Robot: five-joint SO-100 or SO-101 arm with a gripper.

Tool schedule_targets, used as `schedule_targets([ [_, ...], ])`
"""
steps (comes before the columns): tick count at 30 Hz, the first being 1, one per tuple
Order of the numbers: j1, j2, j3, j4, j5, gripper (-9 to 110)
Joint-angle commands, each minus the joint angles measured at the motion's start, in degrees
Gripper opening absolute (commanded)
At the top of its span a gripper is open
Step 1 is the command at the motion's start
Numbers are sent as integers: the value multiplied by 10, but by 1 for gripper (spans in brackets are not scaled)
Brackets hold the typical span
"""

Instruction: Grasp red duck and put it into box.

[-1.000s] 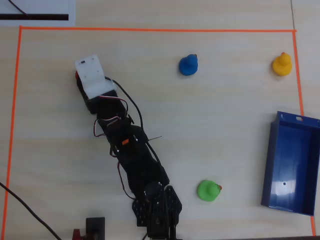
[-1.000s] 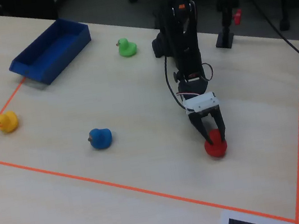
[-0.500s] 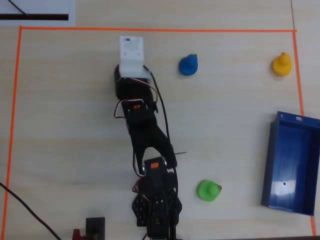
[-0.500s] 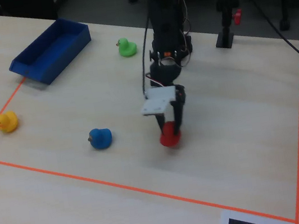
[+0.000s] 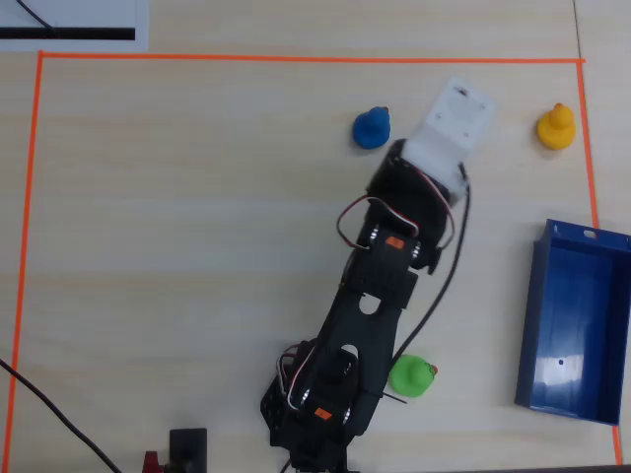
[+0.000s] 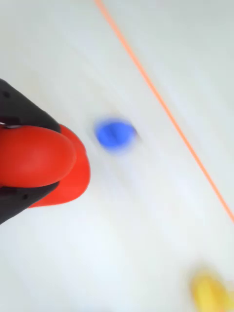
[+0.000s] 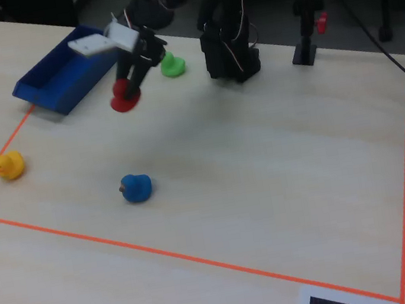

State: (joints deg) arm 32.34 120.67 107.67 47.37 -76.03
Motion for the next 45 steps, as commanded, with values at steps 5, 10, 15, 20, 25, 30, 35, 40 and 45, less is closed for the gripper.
schedule_targets([
  [5, 345, -185, -221, 21, -29, 0],
  [10, 434, -322, -342, 40, -33, 0],
  [15, 478, -403, -377, 39, -51, 0],
  [20, 486, -424, -359, 32, -56, 0],
  [25, 480, -429, -289, -28, -69, 0],
  [30, 477, -435, -228, -117, -83, 0],
  [35, 481, -441, -207, -175, -76, 16],
  [40, 478, -439, -210, -168, -74, 20],
  [45, 471, -427, -214, -143, -67, 18],
])
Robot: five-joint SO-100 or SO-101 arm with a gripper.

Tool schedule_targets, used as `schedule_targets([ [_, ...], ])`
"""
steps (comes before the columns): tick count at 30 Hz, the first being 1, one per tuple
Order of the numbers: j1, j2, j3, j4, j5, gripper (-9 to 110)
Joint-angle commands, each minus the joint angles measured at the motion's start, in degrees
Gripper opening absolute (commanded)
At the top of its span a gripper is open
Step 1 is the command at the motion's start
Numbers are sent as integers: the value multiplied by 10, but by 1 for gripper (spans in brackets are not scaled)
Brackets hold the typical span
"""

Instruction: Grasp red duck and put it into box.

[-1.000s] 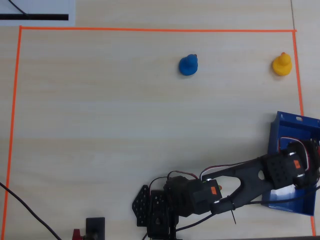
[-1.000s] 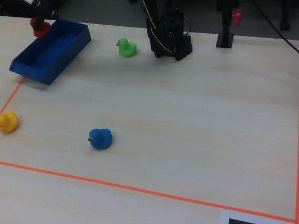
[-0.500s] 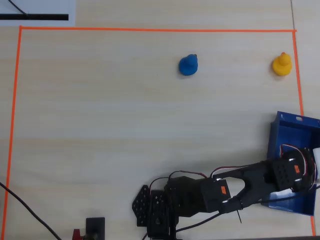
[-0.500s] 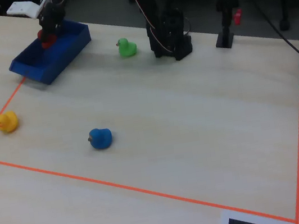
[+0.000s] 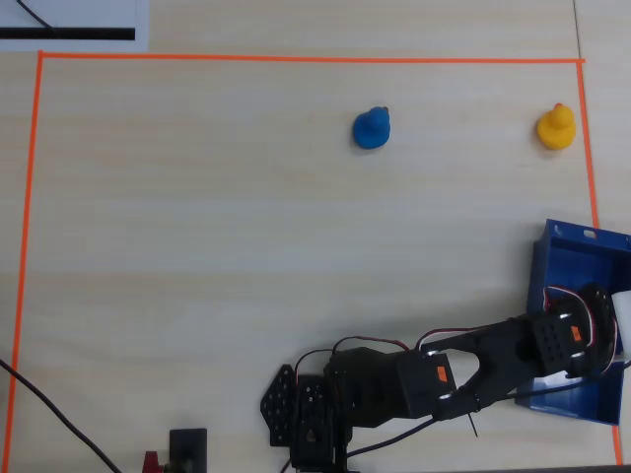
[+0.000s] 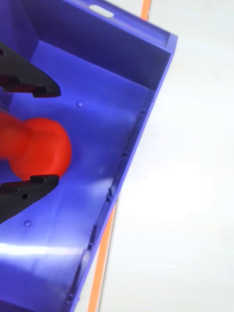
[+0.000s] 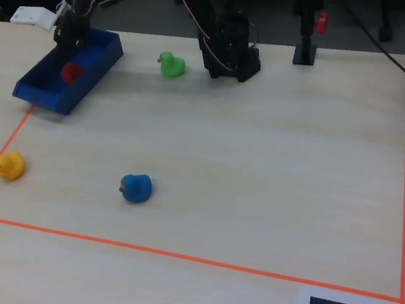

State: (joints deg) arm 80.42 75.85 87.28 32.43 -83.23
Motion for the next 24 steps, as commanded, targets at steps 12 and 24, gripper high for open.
schedule_targets([
  [12, -256, 284, 24, 155, 35, 0],
  [24, -726, 846, 600, 359, -101, 0],
])
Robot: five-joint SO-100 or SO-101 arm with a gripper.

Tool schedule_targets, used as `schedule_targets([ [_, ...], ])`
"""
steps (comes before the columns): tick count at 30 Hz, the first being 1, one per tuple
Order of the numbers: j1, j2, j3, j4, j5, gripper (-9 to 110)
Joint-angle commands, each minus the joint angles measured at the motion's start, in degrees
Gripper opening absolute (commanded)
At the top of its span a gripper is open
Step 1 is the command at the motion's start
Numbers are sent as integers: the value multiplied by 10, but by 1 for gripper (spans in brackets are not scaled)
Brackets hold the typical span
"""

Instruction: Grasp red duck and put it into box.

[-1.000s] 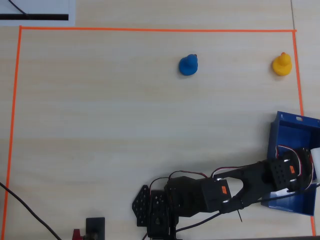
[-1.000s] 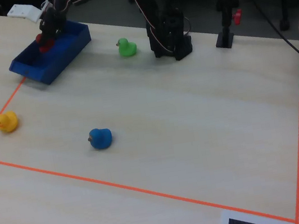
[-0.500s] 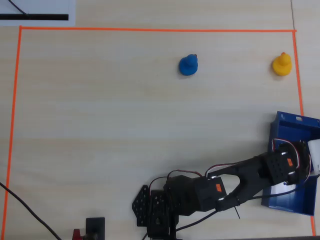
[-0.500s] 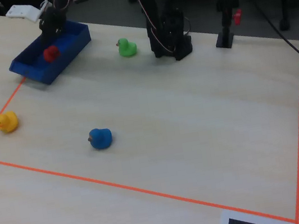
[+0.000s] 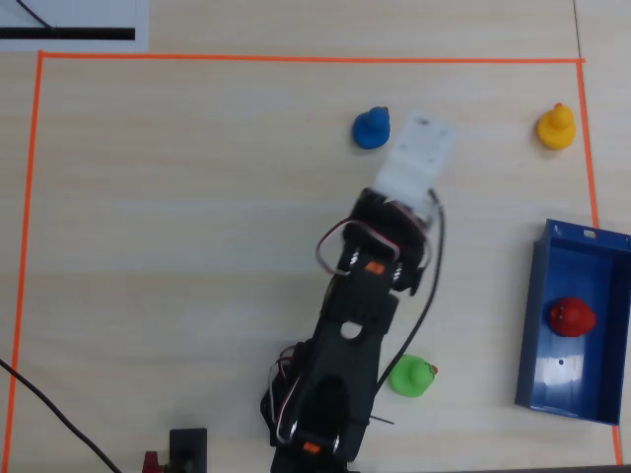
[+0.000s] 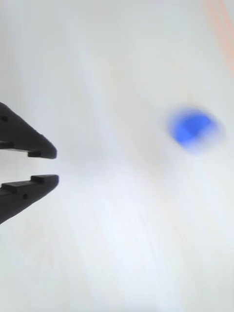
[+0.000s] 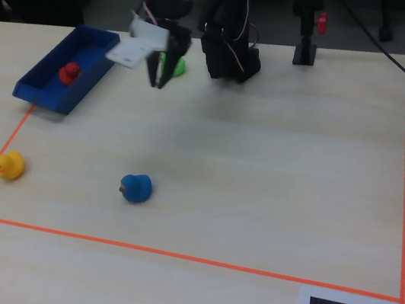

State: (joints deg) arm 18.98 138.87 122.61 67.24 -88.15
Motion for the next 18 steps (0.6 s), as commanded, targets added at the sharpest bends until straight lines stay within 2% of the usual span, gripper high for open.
schedule_targets([
  [1, -120, 273, 307, 19, -84, 0],
  [4, -129, 403, 427, 55, -129, 0],
  [9, -160, 501, 503, 111, -119, 0],
  [18, -165, 508, 556, 91, -89, 0],
])
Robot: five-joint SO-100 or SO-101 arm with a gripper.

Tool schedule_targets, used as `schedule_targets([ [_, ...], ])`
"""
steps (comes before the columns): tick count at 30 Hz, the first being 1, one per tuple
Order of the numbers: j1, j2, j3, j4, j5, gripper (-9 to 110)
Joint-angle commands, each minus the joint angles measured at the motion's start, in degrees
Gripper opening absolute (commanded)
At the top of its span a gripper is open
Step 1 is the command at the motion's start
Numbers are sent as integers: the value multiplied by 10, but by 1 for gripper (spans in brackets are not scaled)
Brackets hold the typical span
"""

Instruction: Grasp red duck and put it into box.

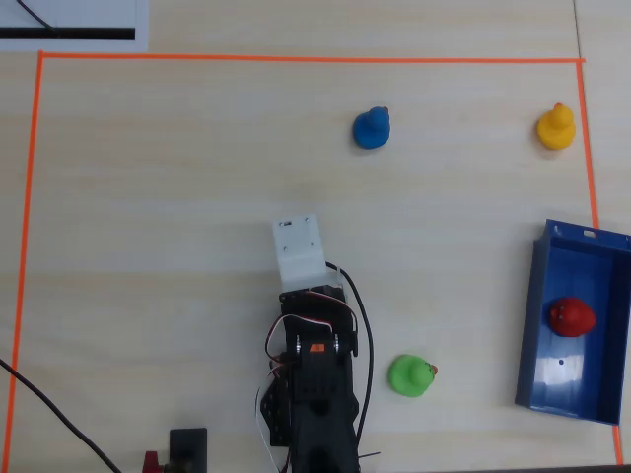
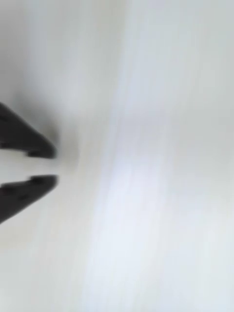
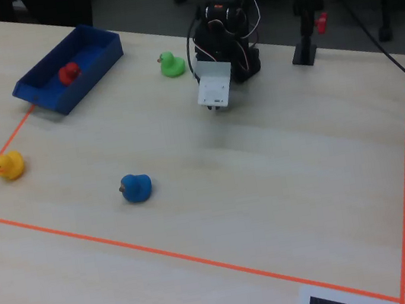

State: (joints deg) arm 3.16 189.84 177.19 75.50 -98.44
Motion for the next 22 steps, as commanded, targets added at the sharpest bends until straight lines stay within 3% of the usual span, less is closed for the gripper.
schedule_targets([
  [1, -9, -2, 11, 11, 29, 0],
  [5, -9, -2, 11, 17, 68, 10],
  [22, -9, -2, 11, 17, 68, 10],
])
